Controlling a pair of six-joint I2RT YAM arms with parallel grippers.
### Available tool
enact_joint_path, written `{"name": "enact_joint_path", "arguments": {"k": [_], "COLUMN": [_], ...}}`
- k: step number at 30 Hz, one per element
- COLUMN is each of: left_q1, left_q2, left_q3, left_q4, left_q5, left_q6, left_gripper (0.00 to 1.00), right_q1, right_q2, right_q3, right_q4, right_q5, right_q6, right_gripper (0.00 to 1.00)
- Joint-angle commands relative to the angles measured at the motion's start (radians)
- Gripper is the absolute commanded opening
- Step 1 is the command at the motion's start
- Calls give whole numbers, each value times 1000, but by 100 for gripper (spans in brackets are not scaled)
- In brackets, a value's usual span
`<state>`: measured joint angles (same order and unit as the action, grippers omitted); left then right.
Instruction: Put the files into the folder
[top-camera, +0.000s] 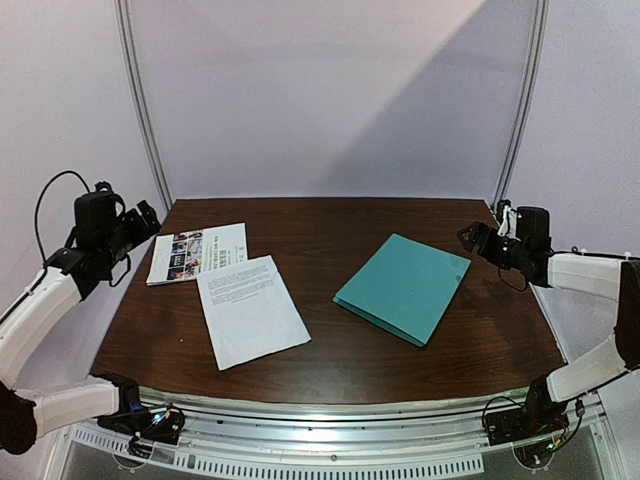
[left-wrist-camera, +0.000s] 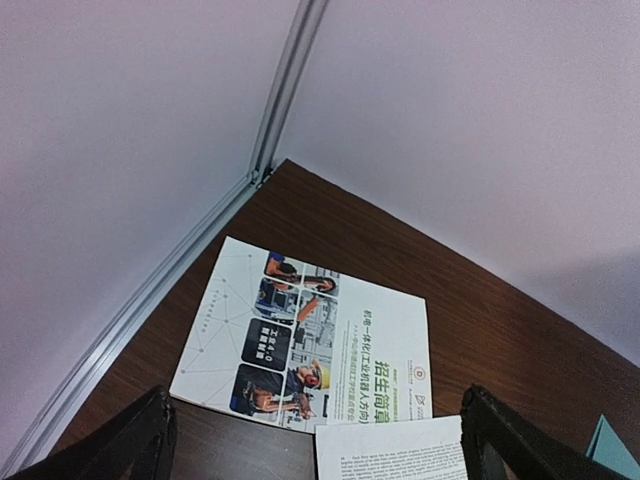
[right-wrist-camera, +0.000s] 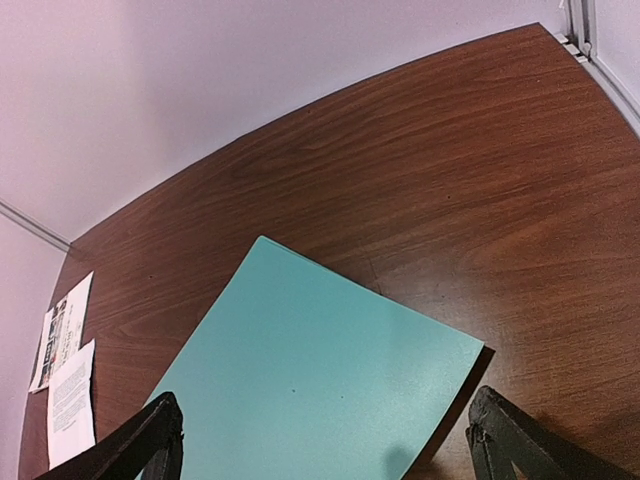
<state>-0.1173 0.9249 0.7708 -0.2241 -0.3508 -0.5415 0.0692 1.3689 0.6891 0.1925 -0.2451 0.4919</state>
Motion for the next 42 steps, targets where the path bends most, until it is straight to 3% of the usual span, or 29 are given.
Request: {"name": "enact_joint_path", "arguments": {"k": [1,11,17,26,33,42], "left_q1": [0,-122,-207,-311,-379,-429], "left_q2": [61,228,325,452,583,695], "left_q3": [45,107,137,137,140,170], "left_q4": [-1,86,151,277,387,455], "left_q5": [146,284,354,540,673,716], "left_q6": [58,97,113,80,17,-14], "left_gripper": [99,96,94,89,84,82], "right_q1": [42,281,453,659,801,938], "right_q2": [3,25,20,50,136,287], "right_q3": [35,172,169,201,246,331], "right_q4": [-88,-291,-314,-339,-357,-375], "right_q5": [1,255,428,535,638,806], "right_q6": [-60,-290,-426,-545,-635,-738], "right_gripper": [99,99,99,99,99,99]}}
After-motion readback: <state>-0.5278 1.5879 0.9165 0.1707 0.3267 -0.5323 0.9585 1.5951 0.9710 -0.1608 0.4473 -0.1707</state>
